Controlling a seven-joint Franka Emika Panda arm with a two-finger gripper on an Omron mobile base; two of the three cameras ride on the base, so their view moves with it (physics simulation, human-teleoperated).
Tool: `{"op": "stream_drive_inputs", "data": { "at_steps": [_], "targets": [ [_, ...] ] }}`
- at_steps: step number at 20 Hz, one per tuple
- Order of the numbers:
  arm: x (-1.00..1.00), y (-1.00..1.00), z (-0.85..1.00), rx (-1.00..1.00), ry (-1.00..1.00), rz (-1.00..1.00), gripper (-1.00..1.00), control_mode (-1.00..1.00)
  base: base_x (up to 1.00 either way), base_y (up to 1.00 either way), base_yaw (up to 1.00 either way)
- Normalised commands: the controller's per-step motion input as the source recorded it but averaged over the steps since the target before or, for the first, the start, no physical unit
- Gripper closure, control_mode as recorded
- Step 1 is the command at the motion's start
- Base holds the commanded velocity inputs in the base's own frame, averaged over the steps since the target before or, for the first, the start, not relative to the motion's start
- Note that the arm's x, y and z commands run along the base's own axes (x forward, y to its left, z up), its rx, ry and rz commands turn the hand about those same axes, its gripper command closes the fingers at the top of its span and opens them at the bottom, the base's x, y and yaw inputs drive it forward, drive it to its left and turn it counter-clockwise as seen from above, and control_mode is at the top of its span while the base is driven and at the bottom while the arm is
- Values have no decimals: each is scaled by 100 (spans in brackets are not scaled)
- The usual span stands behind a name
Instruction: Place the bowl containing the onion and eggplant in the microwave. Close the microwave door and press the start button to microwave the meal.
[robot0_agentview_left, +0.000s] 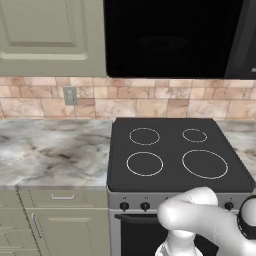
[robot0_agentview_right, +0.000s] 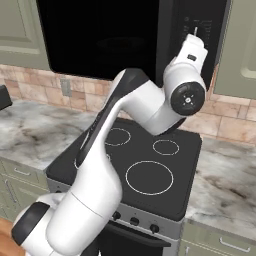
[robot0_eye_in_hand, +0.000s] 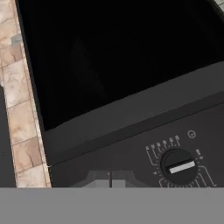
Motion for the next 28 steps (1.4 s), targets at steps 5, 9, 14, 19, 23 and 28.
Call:
{"op": "stream_drive_inputs", "data": {
  "at_steps": [5, 9, 14, 19, 23, 28],
  "targets": [
    [17, -3, 0, 9, 0, 0, 100, -100, 0, 0, 0],
    [23, -5, 0, 8, 0, 0, 100, -100, 0, 0, 0],
    [28, -18, -5, 9, 0, 0, 100, -100, 0, 0, 0],
    [26, -18, -14, 6, 0, 0, 100, -100, 0, 0, 0],
    [31, -13, -11, 5, 0, 0, 100, -100, 0, 0, 0],
    [30, -14, 0, 6, 0, 0, 100, -100, 0, 0, 0]
  ]
}}
